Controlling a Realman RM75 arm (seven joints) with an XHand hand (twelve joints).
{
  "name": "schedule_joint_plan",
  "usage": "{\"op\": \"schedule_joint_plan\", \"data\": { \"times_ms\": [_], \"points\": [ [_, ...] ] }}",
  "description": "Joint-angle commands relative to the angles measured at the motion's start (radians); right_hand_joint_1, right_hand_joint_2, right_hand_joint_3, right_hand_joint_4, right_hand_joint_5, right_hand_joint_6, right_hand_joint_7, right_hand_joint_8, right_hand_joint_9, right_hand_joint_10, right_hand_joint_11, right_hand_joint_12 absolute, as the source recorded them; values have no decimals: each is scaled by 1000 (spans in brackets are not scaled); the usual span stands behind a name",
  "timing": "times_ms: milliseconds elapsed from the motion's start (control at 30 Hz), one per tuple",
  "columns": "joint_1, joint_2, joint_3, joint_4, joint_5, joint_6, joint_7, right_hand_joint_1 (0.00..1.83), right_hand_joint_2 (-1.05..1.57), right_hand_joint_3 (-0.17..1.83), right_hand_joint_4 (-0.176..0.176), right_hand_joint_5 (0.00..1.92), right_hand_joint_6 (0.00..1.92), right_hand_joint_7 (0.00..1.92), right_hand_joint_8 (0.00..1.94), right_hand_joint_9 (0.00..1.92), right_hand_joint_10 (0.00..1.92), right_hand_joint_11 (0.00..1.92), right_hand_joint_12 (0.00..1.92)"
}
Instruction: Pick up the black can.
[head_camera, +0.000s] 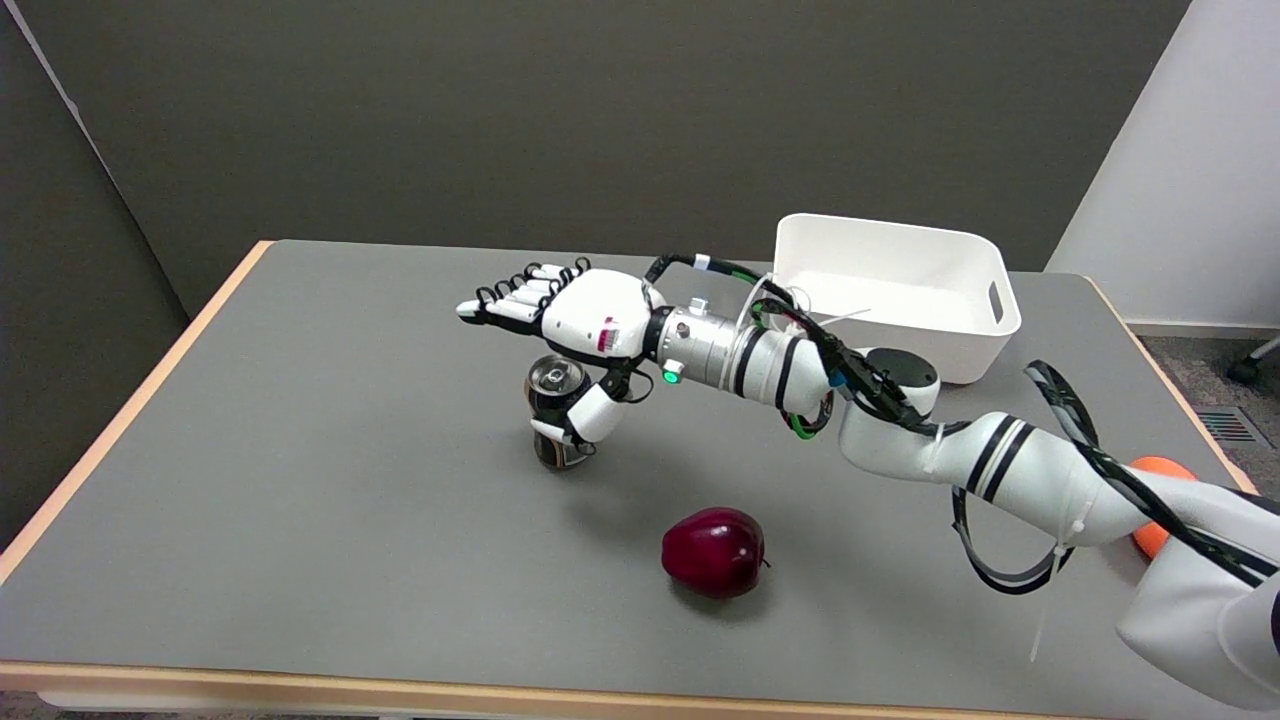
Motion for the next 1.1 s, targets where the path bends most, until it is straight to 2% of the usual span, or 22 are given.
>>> {"op": "schedule_joint_plan", "data": {
  "times_ms": [33,200,267,333,400,433,467,500,533,567,633,700,767,833,1000,1100],
  "points": [
    [-29,-2,-13,-37,-15,-38,7,670,595,963,31,70,270,213,294,189,677,94,1207],
    [-31,-1,-8,-26,-15,-38,1,701,612,968,30,131,349,302,341,240,723,112,1224],
    [-29,-1,-6,-23,-15,-32,-1,800,661,956,44,284,542,484,535,417,920,226,1326],
    [-27,-1,-6,-20,-15,-29,-1,819,677,949,53,332,630,519,585,453,964,261,1360],
    [-27,-1,-6,-16,-15,-29,-1,847,743,891,113,418,1005,650,859,560,1097,404,1489],
    [-27,-1,-6,-14,-15,-29,-2,838,886,705,139,482,1225,682,936,586,1140,435,1523],
    [-29,-1,-6,-11,-19,-29,-3,818,1098,419,166,563,1488,702,994,601,1176,449,1548],
    [-30,-2,-5,-9,-27,-29,-3,889,1176,290,119,587,1592,739,1084,619,1196,461,1563],
    [-30,-2,-5,-6,-36,-29,-3,1068,1167,249,-12,571,1595,806,1239,645,1210,475,1574],
    [-30,-2,-5,-2,-49,-30,-3,1157,1162,228,-80,563,1590,841,1315,671,1210,497,1562],
    [-30,-4,-4,4,-70,-31,-3,1175,1141,255,-111,568,1554,864,1327,717,1212,541,1529],
    [-31,-7,1,7,-79,-31,-3,1200,1075,361,-159,584,1500,900,1343,724,1302,528,1606],
    [-31,-9,14,14,-85,-31,-4,1203,1058,403,-171,582,1498,897,1376,733,1325,558,1613],
    [-29,-11,30,22,-91,-30,-5,1202,1123,276,-174,575,1472,883,1393,778,1269,625,1586],
    [-18,-15,74,55,-171,-36,-6,1199,1130,268,-176,575,1468,878,1416,765,1301,606,1650],
    [-17,-21,160,104,-255,-49,-36,1200,1120,284,-175,581,1461,880,1416,760,1308,600,1663]
  ]
}}
